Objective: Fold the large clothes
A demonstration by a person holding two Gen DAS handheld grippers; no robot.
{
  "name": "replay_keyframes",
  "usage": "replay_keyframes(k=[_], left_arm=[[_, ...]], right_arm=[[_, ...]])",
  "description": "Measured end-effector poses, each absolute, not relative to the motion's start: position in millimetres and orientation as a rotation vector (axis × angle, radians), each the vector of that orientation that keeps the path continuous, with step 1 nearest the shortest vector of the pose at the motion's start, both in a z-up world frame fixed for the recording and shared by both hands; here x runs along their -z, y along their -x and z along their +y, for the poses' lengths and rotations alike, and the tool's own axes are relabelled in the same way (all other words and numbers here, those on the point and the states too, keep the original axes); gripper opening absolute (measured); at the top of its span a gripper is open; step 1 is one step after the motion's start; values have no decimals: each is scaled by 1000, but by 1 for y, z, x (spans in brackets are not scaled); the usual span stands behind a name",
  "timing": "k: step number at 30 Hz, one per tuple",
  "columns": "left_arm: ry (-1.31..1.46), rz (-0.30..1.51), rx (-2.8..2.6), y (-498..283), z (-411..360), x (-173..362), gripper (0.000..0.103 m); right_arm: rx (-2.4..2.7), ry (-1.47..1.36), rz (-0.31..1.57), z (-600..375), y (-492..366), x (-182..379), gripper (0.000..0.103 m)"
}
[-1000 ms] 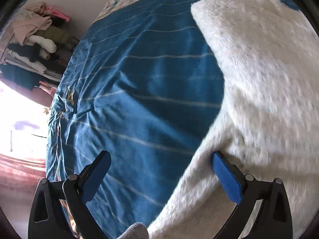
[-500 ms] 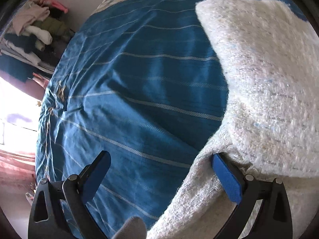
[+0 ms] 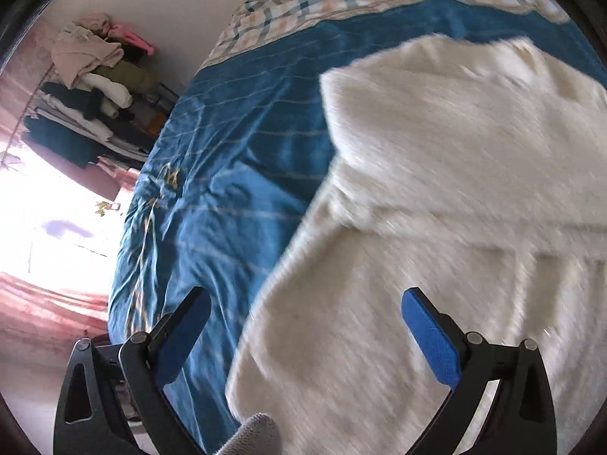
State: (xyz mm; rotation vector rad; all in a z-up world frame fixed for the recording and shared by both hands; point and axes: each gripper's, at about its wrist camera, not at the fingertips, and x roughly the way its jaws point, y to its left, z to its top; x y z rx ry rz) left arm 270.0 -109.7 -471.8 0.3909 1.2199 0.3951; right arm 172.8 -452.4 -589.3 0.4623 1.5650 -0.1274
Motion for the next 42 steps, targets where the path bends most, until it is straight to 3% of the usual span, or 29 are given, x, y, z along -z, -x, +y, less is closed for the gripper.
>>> replay_keyframes(k=[5,11,18,23,28,34,37,38,39,40,42], left_arm=[[-488,1229,-498,-229,-190,479,103],[-611,1302,-508,-180,-302,496,103],[-578,1374,-377,-129,-414,505,103],[-684,1337,-418,-115,-472,539,103],[-752,1378,-471,-122,-483,587,103],[-796,1237,-671,-150,-450,585,103],[-746,1255,-731,-165,-419,584,103],[-721,1264,-730,-168,-411,584,100],[-687,1273,-719,-172,-401,581,85],[-659,1276,-709,-172,-397,577,57],[-580,1266,-686,-171,-388,566,26]], right_arm=[[-28,-576,1577,-525,-163,601,88],[-53,-489,1615,-571,-203,592,88],[33,-498,1640,-681,-171,595,88],[103,-548,1647,-729,-163,605,88],[131,-595,1649,-767,-159,608,88],[69,-583,1643,-748,-180,610,88],[-7,-595,1647,-721,-199,617,88],[-37,-601,1643,-716,-202,616,88],[-94,-608,1630,-705,-212,617,88],[-142,-610,1618,-696,-221,618,88],[-259,-630,1588,-672,-241,620,88]])
